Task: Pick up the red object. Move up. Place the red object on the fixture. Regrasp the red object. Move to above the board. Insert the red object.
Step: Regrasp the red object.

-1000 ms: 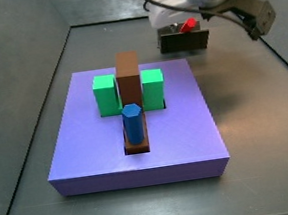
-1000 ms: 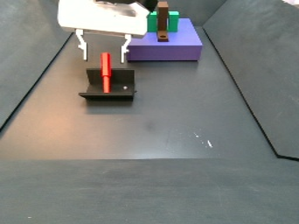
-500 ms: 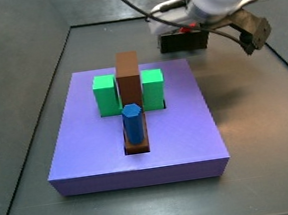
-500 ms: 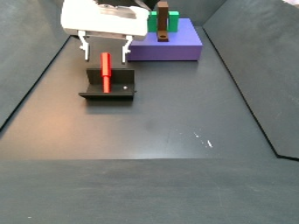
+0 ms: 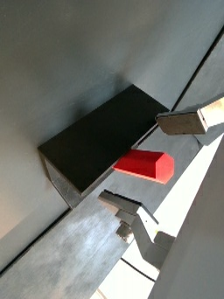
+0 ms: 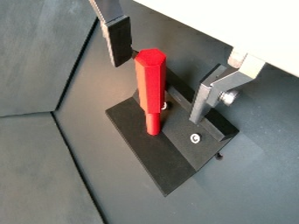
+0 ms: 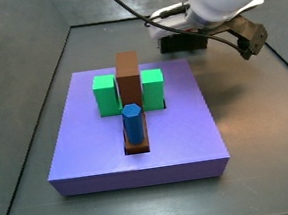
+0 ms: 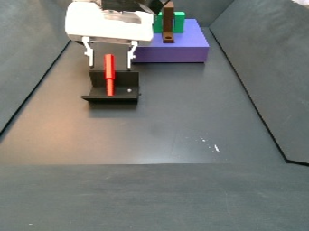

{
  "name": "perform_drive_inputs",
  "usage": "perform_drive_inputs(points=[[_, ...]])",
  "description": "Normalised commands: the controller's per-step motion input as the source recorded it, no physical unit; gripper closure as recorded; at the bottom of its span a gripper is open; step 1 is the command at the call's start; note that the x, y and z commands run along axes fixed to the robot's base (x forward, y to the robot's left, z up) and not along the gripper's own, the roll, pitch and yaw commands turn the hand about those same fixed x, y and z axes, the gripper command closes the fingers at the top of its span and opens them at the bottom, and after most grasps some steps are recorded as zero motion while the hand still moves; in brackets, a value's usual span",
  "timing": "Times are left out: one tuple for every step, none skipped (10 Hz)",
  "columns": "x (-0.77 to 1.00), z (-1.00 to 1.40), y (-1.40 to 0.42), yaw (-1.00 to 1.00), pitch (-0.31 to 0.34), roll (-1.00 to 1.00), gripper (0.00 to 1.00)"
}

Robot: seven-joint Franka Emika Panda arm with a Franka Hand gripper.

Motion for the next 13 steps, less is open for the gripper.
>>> perform_drive_inputs(points=[[0.0,0.0,0.0,0.0,0.0,-0.01,0.0],[0.0,0.0,0.07,0.0,0.0,-0.04,0.0],[0.0,-0.02,0.13,0.0,0.0,-0.03,0.0],[0.0,-0.03,0.11,0.0,0.0,-0.04,0.0],[0.0,0.0,0.0,0.0,0.0,0.01,0.0],[0.0,0.0,0.0,0.0,0.0,0.06,0.0],[0.0,0.0,0.0,0.0,0.0,0.06,0.0],[0.0,0.0,0.0,0.0,0.0,0.0,1.0],[0.0,0.0,0.0,0.0,0.0,0.0,1.0],[0.0,0.0,0.0,0.0,0.0,0.0,1.0],[0.0,0.0,0.0,0.0,0.0,0.0,1.0],[0.0,0.0,0.0,0.0,0.0,0.0,1.0],[0.0,0.0,0.0,0.0,0.0,0.0,1.0]])
